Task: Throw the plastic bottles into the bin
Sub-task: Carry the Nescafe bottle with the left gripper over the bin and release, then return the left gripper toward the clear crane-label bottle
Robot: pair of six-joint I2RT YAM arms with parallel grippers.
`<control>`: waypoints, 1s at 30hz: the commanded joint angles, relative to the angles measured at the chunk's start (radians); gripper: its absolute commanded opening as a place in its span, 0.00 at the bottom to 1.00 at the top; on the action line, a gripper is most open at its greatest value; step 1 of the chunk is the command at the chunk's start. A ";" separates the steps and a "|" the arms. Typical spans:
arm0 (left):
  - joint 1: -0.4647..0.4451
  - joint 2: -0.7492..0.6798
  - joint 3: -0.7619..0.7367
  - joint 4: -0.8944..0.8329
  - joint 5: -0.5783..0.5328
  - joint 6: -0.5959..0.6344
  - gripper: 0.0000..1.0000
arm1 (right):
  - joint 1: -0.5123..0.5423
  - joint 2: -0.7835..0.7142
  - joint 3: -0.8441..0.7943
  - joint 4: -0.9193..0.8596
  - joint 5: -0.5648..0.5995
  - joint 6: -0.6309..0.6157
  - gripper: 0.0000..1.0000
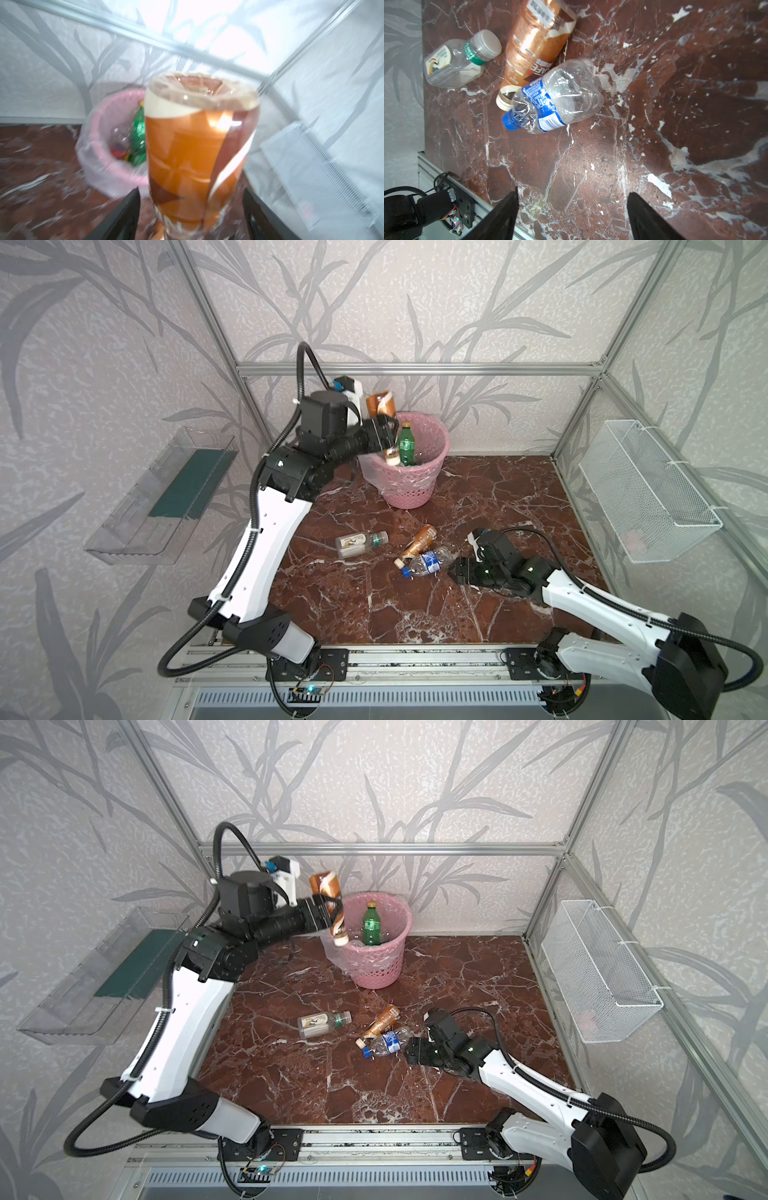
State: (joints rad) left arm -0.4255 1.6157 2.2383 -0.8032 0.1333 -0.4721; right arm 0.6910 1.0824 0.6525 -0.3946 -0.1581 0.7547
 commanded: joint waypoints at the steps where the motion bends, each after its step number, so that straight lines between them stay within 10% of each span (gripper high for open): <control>1: 0.021 0.116 0.154 -0.191 0.054 0.014 0.92 | -0.011 -0.053 0.016 -0.065 0.026 -0.012 0.83; 15: 0.023 -0.468 -0.923 0.153 -0.003 -0.132 0.93 | -0.017 -0.032 -0.047 -0.005 -0.003 0.003 0.84; 30: 0.027 -0.748 -1.403 0.144 -0.054 -0.238 0.92 | 0.022 0.102 0.004 0.092 0.039 0.170 0.83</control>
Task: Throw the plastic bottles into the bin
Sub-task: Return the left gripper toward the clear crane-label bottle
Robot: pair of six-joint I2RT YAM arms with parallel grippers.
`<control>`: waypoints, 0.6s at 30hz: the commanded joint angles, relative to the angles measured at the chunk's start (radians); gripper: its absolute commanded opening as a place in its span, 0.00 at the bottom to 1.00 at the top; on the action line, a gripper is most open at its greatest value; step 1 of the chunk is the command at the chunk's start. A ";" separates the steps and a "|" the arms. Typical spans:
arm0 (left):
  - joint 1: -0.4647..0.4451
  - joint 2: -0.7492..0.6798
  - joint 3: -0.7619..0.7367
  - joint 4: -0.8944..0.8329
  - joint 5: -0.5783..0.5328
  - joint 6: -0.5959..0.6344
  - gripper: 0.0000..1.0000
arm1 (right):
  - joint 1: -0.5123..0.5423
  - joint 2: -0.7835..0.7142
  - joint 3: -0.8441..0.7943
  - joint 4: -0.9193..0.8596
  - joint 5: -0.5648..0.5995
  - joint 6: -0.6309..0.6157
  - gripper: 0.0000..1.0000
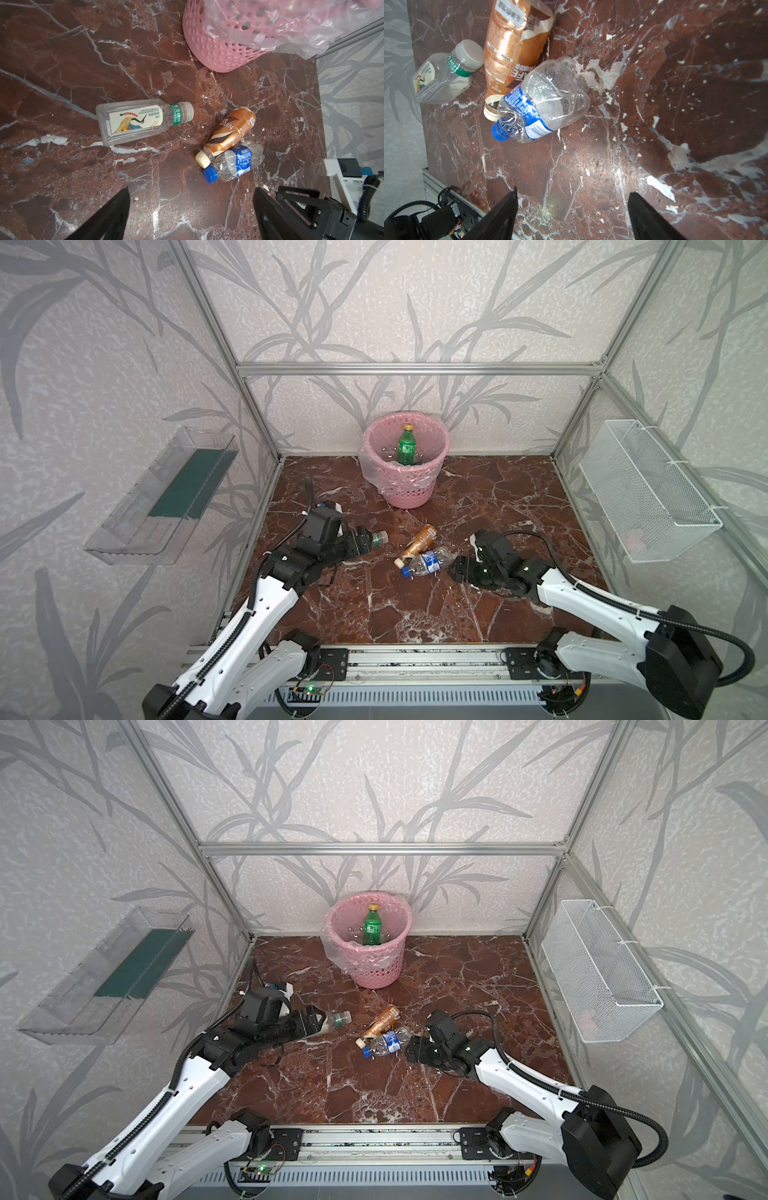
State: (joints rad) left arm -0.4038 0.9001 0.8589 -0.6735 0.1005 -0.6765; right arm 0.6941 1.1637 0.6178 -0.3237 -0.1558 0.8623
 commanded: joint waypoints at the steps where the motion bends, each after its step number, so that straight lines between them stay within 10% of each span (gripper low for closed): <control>1: 0.006 -0.037 -0.034 0.015 -0.021 -0.038 0.92 | 0.027 0.028 0.046 0.018 0.053 0.078 0.83; 18: 0.005 -0.090 -0.113 0.031 -0.023 -0.064 0.92 | 0.091 0.165 0.159 0.046 0.227 0.309 0.87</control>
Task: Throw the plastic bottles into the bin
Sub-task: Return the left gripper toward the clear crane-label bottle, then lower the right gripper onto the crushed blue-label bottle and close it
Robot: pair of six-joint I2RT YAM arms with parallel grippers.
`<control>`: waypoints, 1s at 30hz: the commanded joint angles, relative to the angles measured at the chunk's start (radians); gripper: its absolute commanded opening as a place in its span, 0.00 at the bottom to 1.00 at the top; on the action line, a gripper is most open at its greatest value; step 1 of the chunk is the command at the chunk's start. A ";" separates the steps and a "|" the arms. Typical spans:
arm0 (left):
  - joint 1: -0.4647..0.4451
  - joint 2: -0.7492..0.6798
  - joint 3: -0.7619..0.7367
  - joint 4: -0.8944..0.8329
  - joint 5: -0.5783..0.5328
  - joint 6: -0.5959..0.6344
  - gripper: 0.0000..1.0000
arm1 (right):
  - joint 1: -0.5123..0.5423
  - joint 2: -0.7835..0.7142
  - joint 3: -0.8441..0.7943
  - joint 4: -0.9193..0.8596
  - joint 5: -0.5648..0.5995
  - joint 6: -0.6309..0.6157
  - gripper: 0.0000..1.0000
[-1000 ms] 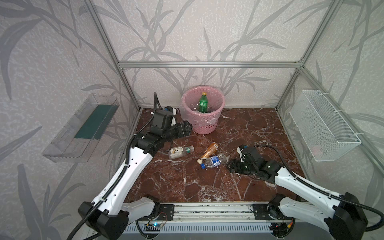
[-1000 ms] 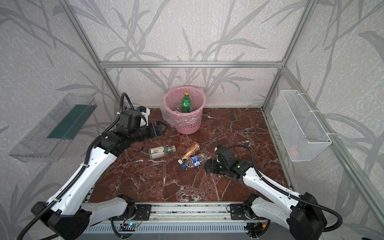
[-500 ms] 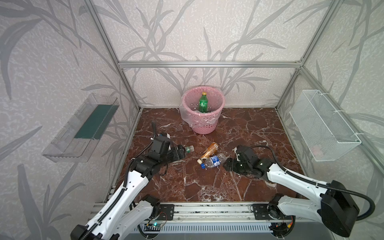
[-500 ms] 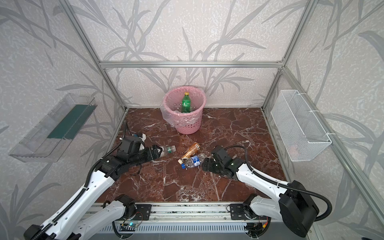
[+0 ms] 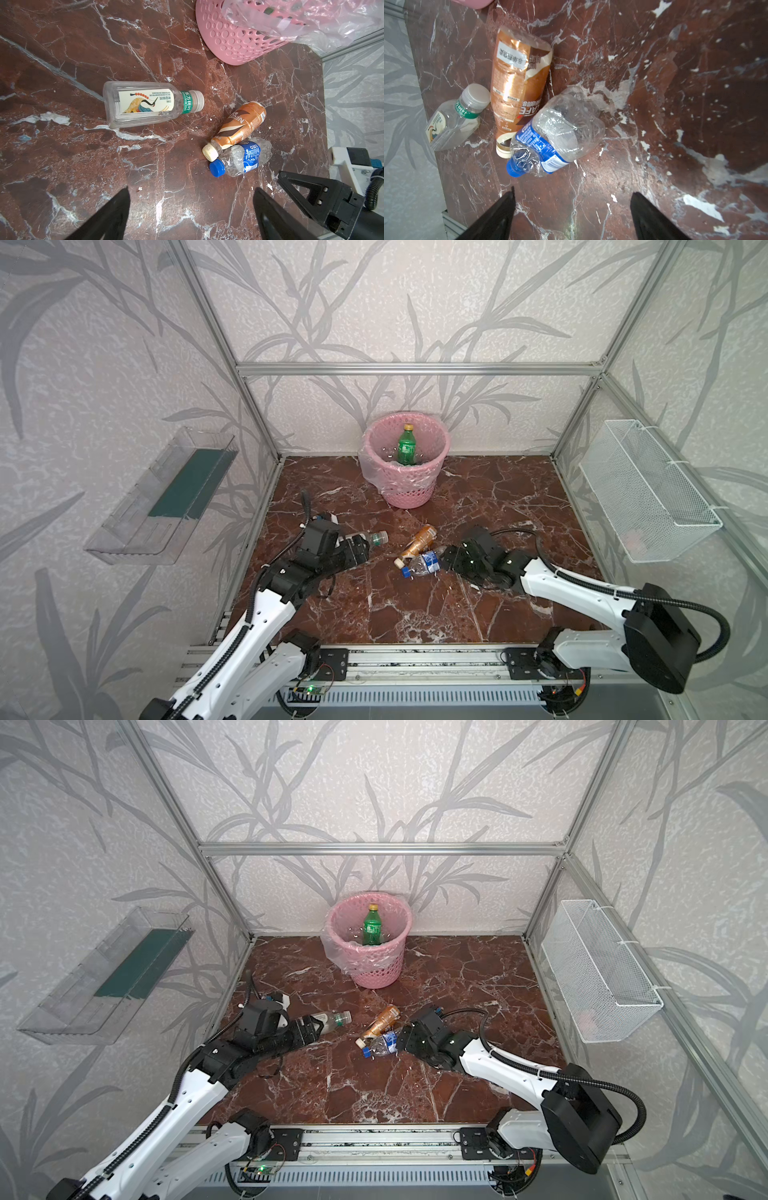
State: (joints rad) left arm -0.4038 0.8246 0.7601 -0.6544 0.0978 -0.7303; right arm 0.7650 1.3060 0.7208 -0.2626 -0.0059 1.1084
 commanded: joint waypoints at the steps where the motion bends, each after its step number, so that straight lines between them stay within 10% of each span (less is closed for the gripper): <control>1: 0.006 -0.015 -0.017 0.012 -0.022 -0.011 0.92 | 0.025 0.036 0.075 -0.040 0.091 0.075 0.88; 30: 0.006 -0.032 -0.042 -0.001 -0.020 -0.004 0.92 | 0.072 0.294 0.268 -0.138 0.167 0.319 0.97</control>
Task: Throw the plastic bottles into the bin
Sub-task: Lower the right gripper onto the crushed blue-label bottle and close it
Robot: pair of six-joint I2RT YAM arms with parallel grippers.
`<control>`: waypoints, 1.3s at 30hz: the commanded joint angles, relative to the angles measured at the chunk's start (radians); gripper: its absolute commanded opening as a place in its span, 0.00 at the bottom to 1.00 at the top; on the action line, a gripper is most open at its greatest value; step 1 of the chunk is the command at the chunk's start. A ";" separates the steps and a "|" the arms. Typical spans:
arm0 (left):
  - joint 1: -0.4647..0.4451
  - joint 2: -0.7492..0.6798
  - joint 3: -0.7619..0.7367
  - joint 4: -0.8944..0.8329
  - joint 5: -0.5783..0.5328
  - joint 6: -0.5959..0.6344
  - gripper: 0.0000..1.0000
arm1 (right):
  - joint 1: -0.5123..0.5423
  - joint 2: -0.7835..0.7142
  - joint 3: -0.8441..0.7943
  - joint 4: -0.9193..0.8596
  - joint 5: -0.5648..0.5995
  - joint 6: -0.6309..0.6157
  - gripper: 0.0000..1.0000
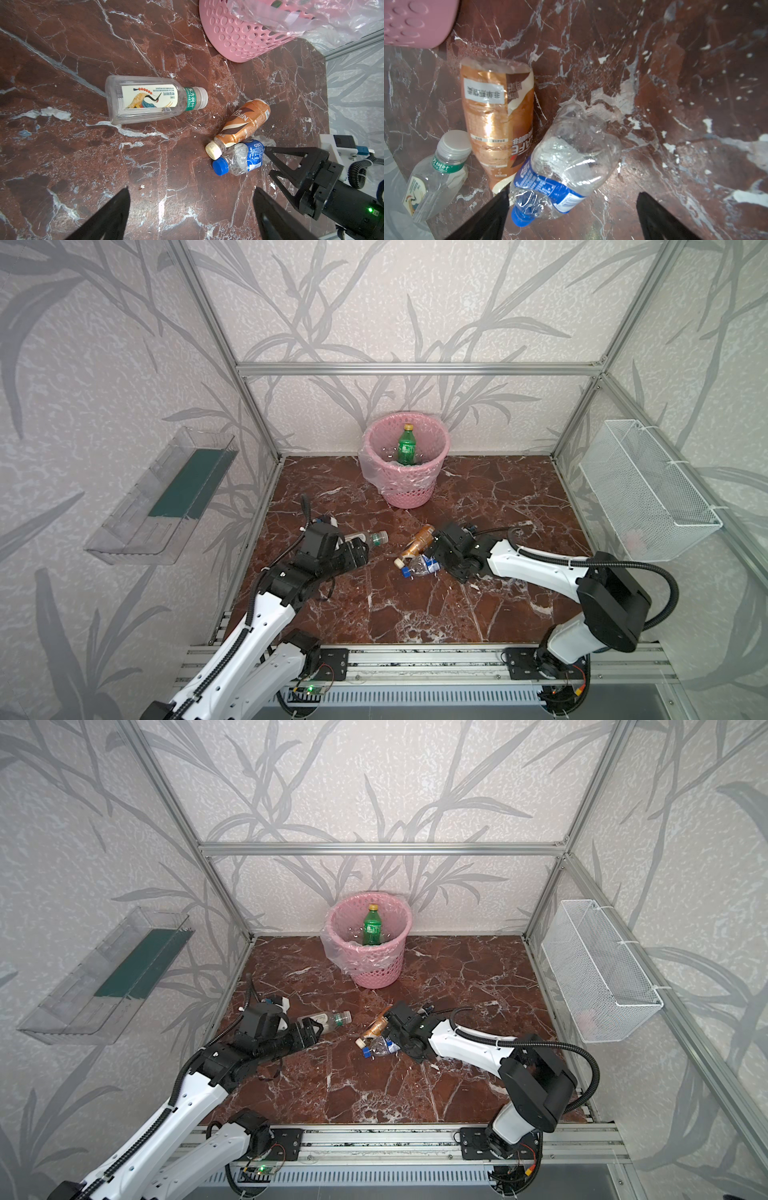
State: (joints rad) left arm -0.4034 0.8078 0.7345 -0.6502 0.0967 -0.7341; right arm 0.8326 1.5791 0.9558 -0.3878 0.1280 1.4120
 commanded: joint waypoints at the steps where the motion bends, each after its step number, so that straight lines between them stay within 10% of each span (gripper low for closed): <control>1: 0.006 -0.015 -0.016 -0.006 -0.018 0.000 0.92 | 0.004 0.029 0.040 -0.008 0.034 0.016 0.97; 23: 0.008 -0.022 -0.041 0.002 -0.028 -0.004 0.92 | 0.005 0.172 0.090 -0.028 0.050 -0.015 0.90; 39: 0.008 -0.003 -0.043 0.025 -0.029 -0.010 0.92 | 0.003 0.043 -0.015 -0.216 0.028 -0.315 0.76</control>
State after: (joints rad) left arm -0.3981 0.8036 0.7036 -0.6399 0.0864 -0.7353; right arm 0.8326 1.6550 0.9718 -0.5236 0.1688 1.1942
